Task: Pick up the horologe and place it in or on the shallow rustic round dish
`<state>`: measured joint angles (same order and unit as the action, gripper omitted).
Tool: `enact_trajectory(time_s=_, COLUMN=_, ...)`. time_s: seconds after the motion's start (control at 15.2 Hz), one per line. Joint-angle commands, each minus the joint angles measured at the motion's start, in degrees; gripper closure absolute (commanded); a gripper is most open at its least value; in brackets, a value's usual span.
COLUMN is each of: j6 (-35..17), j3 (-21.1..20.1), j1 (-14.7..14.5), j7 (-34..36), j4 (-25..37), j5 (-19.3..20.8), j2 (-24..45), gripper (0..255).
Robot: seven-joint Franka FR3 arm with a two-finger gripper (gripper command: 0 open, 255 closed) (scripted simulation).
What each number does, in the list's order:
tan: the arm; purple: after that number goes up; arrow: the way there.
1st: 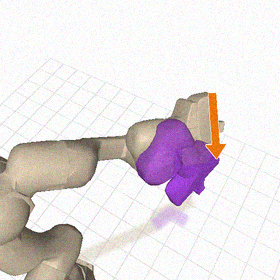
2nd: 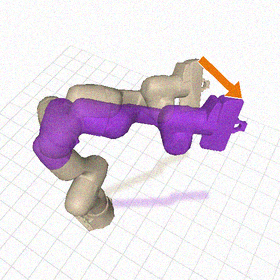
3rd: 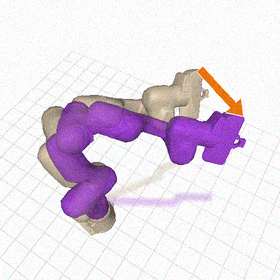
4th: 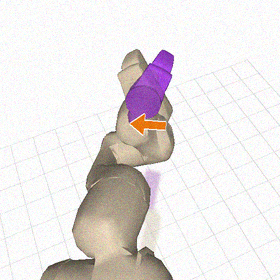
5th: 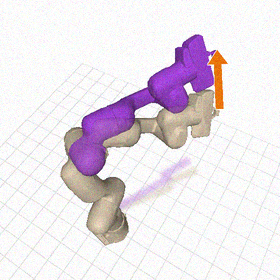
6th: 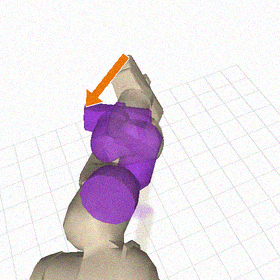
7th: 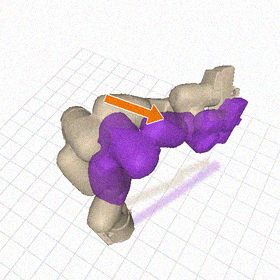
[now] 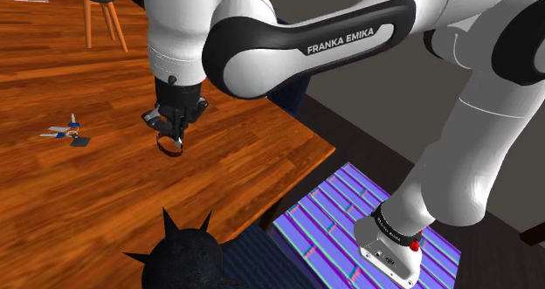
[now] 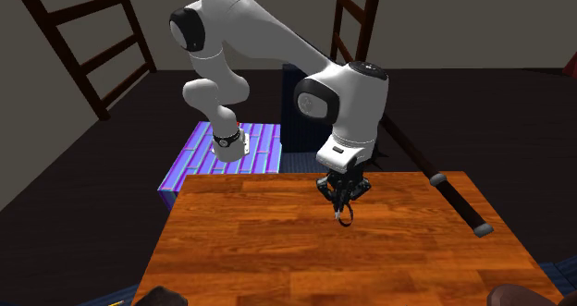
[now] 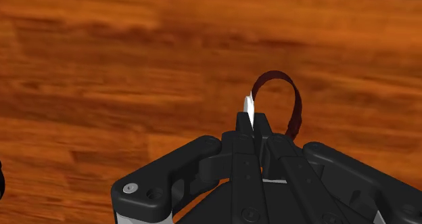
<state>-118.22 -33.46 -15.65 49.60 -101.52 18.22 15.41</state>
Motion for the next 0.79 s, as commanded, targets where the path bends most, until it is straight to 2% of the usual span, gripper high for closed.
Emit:
enact_trajectory(time_s=0.0, j6=1.42, j3=-0.21, j1=0.0, j7=-0.35, j4=0.97, j5=-0.5, j2=-0.55, gripper=255)
enact_trajectory(time_s=0.4, j6=5.03, j3=-0.53, j1=0.05, j7=-1.37, j4=3.87, j5=-1.5, j2=-1.52, gripper=255)
enact_trajectory(time_s=0.73, j6=3.15, j3=1.32, j1=5.29, j7=-8.82, j4=0.2, j5=-4.45, j2=-5.16, gripper=255)
